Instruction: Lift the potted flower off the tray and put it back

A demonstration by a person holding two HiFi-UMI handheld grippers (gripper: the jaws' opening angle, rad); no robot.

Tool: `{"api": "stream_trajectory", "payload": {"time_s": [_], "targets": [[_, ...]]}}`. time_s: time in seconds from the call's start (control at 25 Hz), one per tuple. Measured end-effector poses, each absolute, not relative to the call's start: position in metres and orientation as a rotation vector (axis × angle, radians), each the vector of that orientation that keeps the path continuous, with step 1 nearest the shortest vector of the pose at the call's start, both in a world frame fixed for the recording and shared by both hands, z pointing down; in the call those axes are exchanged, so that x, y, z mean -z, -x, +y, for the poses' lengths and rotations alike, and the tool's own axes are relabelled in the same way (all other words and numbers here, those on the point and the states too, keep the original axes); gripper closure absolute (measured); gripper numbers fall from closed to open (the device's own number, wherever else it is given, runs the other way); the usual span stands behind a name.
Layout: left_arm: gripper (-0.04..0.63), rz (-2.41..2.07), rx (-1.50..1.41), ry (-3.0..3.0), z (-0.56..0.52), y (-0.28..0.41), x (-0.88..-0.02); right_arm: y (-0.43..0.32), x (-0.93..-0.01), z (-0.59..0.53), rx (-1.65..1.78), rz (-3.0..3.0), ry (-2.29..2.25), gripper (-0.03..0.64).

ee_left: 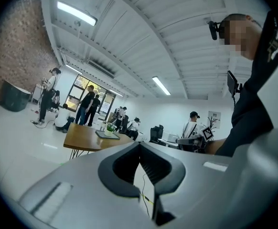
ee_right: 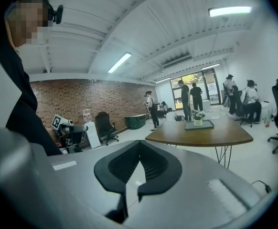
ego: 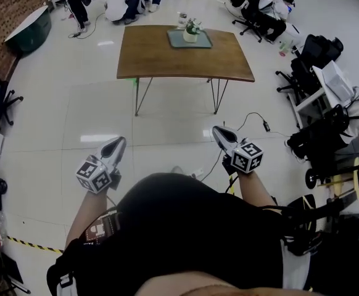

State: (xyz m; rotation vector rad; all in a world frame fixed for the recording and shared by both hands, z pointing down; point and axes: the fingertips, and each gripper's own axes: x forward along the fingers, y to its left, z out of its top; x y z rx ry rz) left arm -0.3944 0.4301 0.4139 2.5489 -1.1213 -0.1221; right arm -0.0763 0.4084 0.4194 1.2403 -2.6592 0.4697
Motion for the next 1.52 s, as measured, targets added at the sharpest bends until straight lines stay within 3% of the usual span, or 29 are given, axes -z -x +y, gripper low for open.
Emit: {"api": "stream_trajectory", "payload": {"time_s": [0.44, 0.88, 1.52], "targets": [[0.597, -1.171, 0.162, -2.540, 0.246, 0.288, -0.389, -0.014, -0.417, 0.227, -0.414, -2.704, -1.130, 0.603], [0.597, -0.897, 0.055, -2.618, 0.104, 0.175, -0.413, -0.110, -0.440, 0.147, -0.512, -2.614, -1.379, 0.602], [0.597, -0.665, 0.066, -2.637, -0.149, 0.099, -0.431, -0.173, -0.423, -0.062, -0.497, -2.483, -1.575, 0.601]]}}
